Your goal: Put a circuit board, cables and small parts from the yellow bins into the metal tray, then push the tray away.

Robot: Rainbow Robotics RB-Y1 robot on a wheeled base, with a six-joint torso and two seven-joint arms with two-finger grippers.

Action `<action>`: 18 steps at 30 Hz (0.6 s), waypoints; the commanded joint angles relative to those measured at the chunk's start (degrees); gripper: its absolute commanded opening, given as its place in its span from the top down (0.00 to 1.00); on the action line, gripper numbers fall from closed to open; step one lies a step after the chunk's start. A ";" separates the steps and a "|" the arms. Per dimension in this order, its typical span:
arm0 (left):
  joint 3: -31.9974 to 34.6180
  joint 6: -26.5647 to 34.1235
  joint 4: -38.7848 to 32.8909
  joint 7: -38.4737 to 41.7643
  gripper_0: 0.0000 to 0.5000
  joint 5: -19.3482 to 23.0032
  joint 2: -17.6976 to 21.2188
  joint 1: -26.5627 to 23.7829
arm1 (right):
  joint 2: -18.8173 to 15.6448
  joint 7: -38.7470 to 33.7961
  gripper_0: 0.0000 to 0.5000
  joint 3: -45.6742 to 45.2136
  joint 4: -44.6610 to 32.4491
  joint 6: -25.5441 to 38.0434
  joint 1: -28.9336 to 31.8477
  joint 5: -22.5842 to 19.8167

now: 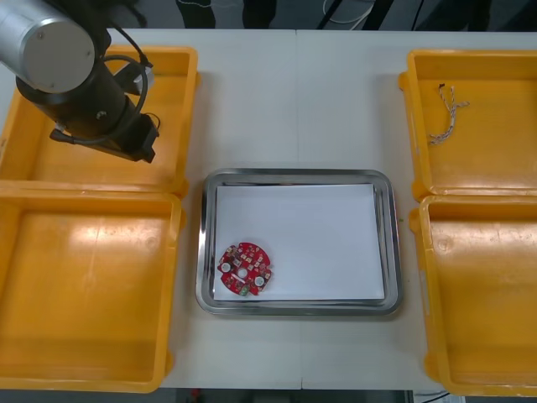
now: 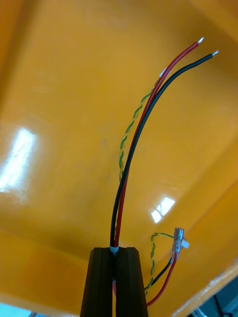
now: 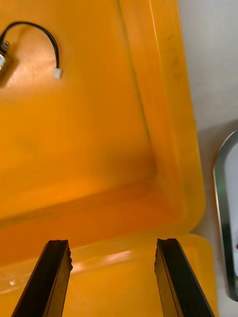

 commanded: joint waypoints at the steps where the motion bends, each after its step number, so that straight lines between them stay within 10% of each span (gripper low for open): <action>1: 1.83 -3.54 5.91 -13.86 0.00 0.63 2.48 -5.11 | -8.78 2.29 1.00 -1.77 -3.07 1.17 -0.02 -8.13; 18: 1.83 -18.66 29.38 -38.21 0.00 -0.43 -1.74 -11.88 | -18.89 25.40 1.00 0.17 -11.94 1.08 -5.38 -22.19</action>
